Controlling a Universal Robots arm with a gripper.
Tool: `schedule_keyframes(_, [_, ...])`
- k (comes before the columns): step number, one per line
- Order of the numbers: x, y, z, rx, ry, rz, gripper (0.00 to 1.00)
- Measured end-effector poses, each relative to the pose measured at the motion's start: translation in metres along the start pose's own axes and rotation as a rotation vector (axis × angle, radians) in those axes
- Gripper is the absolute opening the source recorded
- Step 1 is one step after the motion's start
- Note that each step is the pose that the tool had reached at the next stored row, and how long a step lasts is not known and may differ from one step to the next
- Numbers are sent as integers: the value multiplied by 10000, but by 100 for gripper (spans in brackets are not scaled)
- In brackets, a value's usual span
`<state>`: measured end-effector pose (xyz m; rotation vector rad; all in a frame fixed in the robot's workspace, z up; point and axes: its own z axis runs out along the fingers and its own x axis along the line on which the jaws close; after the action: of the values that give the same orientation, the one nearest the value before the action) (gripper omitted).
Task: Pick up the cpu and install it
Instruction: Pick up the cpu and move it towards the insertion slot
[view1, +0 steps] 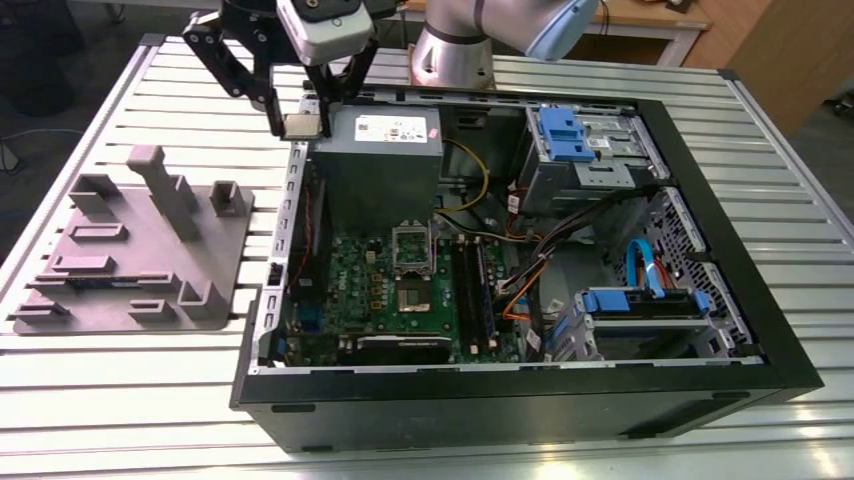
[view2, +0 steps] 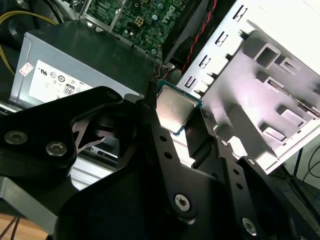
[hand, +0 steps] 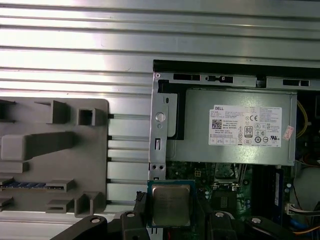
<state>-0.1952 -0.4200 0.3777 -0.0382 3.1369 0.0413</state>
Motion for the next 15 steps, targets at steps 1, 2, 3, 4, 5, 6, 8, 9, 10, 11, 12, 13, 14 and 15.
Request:
schedule_keyframes(1, [-11, 0, 0, 0, 0, 0, 47])
schedule_keyframes(2, [-21, -1, 0, 0, 0, -1, 47])
schedule_keyframes(3, [-31, -1, 0, 0, 0, 0, 47])
schedule_keyframes(4, [-41, -1, 0, 0, 0, 0, 47])
schedule_keyframes(5, [-51, -1, 0, 0, 0, -1, 47])
schedule_keyframes(6, [-61, -2, 0, -1, 0, -1, 47])
schedule_keyframes(8, [-80, -2, 0, 0, 0, -1, 47])
schedule_keyframes(9, [-89, -2, 0, 1, 0, -1, 47])
schedule_keyframes(10, [-98, -2, 0, 1, 0, -1, 47])
schedule_keyframes(11, [-107, -2, 1, 0, 0, -1, 47])
schedule_keyframes(12, [-117, -3, 0, 0, 0, -1, 47])
schedule_keyframes(13, [-126, -3, 0, 0, 0, -1, 47])
schedule_keyframes(14, [-135, -3, 0, 0, 0, 0, 47])
schedule_keyframes(15, [-145, -3, 0, 0, 0, 0, 47])
